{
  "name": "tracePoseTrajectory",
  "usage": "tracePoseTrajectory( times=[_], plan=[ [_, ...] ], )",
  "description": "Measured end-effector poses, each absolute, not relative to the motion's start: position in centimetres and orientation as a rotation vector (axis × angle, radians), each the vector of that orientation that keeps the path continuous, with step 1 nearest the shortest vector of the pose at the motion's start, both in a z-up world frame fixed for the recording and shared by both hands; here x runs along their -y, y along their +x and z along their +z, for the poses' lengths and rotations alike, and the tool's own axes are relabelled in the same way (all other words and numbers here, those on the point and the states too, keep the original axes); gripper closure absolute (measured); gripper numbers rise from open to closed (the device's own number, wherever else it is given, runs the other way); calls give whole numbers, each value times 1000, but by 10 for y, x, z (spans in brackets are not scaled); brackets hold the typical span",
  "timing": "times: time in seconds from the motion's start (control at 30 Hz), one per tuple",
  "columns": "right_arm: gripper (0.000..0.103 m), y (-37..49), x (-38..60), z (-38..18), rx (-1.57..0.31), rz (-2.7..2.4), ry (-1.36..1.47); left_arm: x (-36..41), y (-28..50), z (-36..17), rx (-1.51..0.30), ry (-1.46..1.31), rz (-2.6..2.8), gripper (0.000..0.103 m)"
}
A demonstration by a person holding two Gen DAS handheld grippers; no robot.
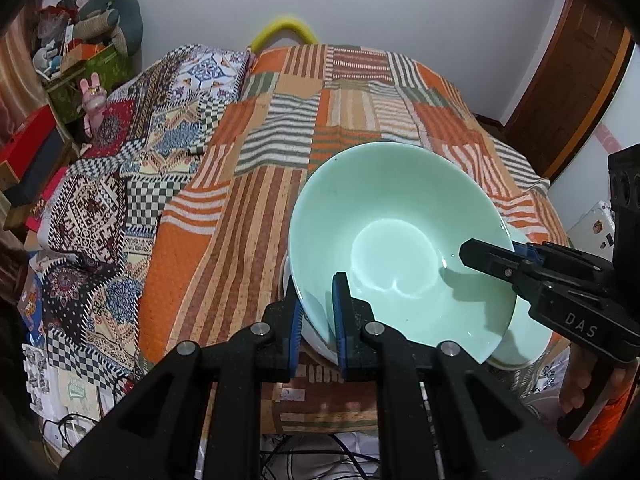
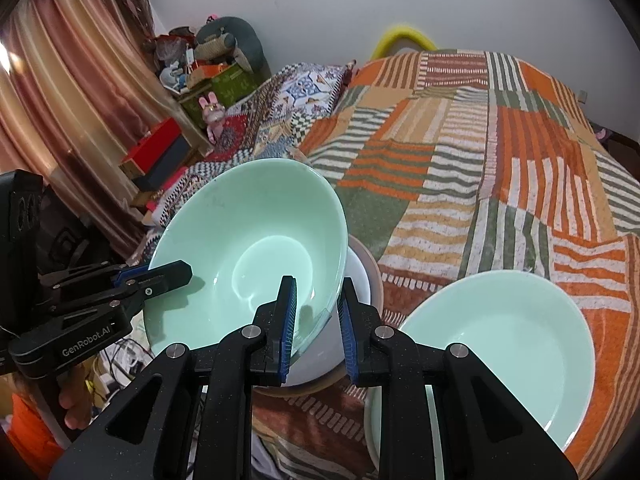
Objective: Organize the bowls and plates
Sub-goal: 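Lower the mint-green bowl into the white bowl with both grippers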
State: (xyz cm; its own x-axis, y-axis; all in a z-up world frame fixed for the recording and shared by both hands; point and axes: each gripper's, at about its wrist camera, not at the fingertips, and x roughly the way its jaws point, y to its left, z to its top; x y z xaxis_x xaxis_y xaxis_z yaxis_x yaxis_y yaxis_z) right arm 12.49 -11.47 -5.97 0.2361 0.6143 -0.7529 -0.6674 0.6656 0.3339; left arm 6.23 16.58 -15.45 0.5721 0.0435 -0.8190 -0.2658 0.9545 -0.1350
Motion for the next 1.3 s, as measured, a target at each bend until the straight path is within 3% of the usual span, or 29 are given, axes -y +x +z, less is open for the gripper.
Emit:
tracePoseTrajectory(
  times=[0.43, 1.3],
  plan=[
    [83, 126, 107, -81, -1073, 859, -86, -173, 74, -187, -1020, -271, 189, 90],
    [79, 130, 105, -92, -1107, 865, -91, -166, 87, -197, -1023, -123, 253, 87]
  ],
)
